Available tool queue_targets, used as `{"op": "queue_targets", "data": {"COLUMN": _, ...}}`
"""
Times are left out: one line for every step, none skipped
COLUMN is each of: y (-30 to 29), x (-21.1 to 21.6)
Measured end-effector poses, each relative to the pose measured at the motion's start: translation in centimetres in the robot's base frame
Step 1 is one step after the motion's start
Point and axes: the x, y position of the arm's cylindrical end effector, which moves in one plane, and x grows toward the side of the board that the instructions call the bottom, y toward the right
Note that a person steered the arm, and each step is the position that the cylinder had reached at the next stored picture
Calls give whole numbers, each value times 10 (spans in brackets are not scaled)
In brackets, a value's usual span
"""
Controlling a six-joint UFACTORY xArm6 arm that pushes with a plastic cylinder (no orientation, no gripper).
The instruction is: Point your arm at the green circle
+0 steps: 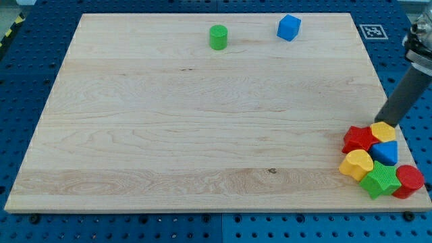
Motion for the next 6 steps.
{"op": "queue_targets", "data": {"y": 4, "x": 13}}
{"op": "queue_targets", "data": {"y": 4, "x": 23}}
{"op": "queue_targets", "data": {"y": 4, "x": 26}}
{"op": "queue_targets", "data": {"y": 2, "x": 2}}
{"op": "queue_targets", "data": {"y": -21, "x": -36}}
{"op": "queue_targets", "data": {"y": -62, "x": -68}}
